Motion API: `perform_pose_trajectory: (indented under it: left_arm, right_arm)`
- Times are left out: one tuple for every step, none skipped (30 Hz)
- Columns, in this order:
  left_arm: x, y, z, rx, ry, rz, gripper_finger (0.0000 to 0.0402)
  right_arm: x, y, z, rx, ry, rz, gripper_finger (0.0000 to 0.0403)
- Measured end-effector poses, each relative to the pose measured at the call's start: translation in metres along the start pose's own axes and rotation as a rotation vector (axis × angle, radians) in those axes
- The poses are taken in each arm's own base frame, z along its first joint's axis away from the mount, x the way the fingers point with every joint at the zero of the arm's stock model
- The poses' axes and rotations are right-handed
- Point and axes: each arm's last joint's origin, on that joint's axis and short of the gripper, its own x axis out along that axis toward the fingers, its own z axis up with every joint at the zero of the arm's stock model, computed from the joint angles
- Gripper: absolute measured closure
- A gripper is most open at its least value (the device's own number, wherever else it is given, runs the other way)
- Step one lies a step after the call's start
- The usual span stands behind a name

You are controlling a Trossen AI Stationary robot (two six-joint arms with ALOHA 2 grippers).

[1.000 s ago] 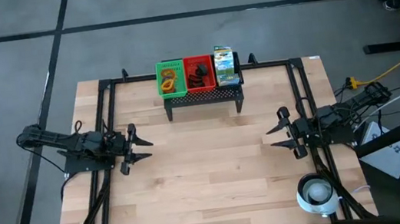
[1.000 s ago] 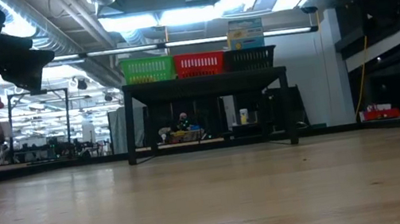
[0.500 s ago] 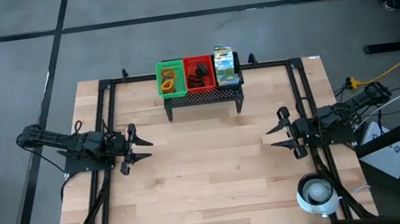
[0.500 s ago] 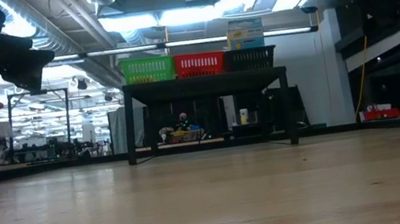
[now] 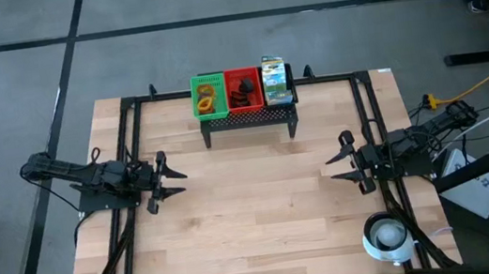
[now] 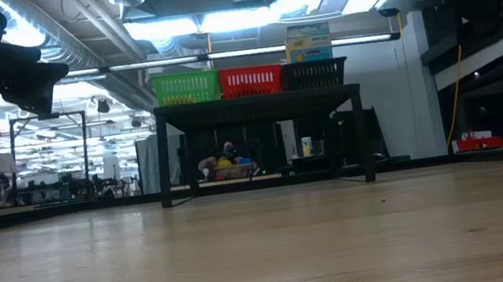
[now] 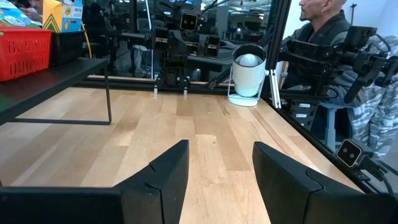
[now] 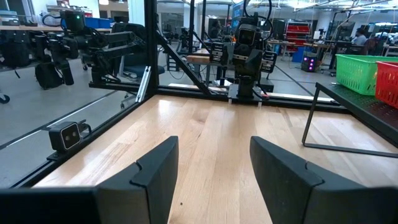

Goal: Pick & Place Office Desk Supplies
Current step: Return to Home Position

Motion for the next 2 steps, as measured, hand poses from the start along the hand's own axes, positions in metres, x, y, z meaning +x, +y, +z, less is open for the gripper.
perform_pose_trajectory:
  left_arm:
    - [0.0000,0.0000,0.0001,0.000,0.000,0.000,0.0226]
    - [0.0000,0.0000,-0.0001,0.000,0.000,0.000,0.0226]
  right_arm:
    - [0.0000,0.0000,0.0000,0.000,0.000,0.000,0.0202]
    - [0.0000,0.0000,0.0000,0.000,0.000,0.000,0.0202]
